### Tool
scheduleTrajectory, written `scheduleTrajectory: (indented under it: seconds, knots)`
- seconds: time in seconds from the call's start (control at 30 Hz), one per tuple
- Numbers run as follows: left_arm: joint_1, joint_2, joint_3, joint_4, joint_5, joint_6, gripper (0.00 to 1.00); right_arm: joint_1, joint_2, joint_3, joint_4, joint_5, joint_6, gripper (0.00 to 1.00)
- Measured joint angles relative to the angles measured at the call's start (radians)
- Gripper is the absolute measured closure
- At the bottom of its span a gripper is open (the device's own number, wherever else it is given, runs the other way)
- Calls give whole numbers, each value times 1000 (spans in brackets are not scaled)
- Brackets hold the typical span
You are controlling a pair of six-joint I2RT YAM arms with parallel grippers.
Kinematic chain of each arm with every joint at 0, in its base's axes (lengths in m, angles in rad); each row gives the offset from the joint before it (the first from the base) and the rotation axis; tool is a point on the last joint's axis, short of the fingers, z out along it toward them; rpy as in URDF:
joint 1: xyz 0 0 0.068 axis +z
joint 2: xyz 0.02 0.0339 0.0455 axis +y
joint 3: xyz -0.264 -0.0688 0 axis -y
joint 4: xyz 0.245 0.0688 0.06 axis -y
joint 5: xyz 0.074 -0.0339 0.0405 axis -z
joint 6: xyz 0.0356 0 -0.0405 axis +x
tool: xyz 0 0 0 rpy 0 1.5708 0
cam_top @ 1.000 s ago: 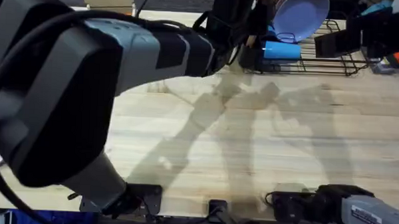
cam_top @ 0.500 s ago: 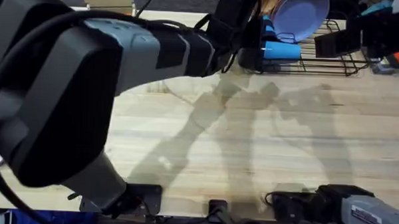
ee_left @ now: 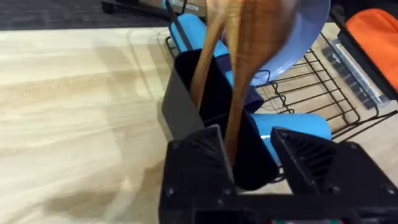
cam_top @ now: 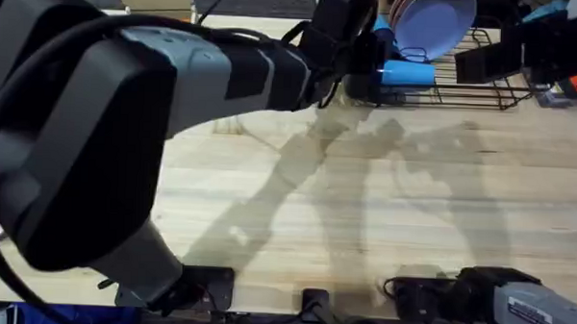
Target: Pick up the spoon on the table one by one and put them onto the rack
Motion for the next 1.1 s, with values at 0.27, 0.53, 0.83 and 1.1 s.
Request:
scheduleTrajectory:
  seconds: [0.27, 0.53, 0.83, 1.1]
  knots:
    - [0, -1, 0, 10, 0, 73, 423, 0, 0, 0, 0, 0, 0, 8]
    - [2, -66, 0, -37, -15, 92, 311, 0, 0, 0, -1, 0, 0, 8]
    - [62, -224, 0, -286, -31, 97, 229, 0, 0, 0, -5, 0, 0, 8]
    - [184, -344, 0, -620, -34, 100, 28, 0, 0, 0, -6, 0, 0, 8]
